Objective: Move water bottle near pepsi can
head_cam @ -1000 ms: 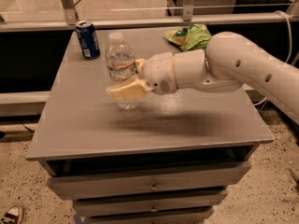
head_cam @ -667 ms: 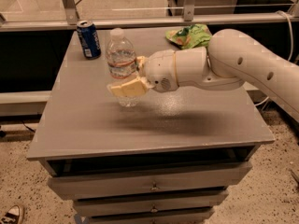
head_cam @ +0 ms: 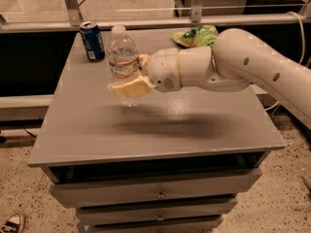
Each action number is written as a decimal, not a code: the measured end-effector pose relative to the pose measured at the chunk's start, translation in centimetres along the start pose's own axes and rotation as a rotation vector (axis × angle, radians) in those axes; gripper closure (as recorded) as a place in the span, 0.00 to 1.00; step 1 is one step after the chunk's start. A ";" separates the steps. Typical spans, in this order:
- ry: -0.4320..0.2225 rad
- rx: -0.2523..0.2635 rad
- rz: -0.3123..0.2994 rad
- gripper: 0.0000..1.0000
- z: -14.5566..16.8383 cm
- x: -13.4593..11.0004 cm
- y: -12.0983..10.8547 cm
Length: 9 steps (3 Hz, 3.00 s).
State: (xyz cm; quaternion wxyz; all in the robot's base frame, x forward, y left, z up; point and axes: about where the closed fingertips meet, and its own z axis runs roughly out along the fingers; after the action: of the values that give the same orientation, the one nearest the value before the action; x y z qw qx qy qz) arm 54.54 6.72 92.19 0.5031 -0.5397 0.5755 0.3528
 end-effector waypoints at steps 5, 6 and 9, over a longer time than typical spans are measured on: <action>-0.096 0.165 0.000 0.85 8.7 1.2 -24.5; -0.112 0.191 0.043 0.61 9.8 2.2 -25.9; -0.086 0.175 0.109 0.00 11.9 4.6 -26.6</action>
Offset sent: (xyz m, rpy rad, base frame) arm 0.2189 0.0163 0.0332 0.0830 -0.1667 -0.0734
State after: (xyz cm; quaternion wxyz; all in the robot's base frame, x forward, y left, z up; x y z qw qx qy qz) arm 83.28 12.32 88.48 0.5526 -0.4458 0.6107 0.3508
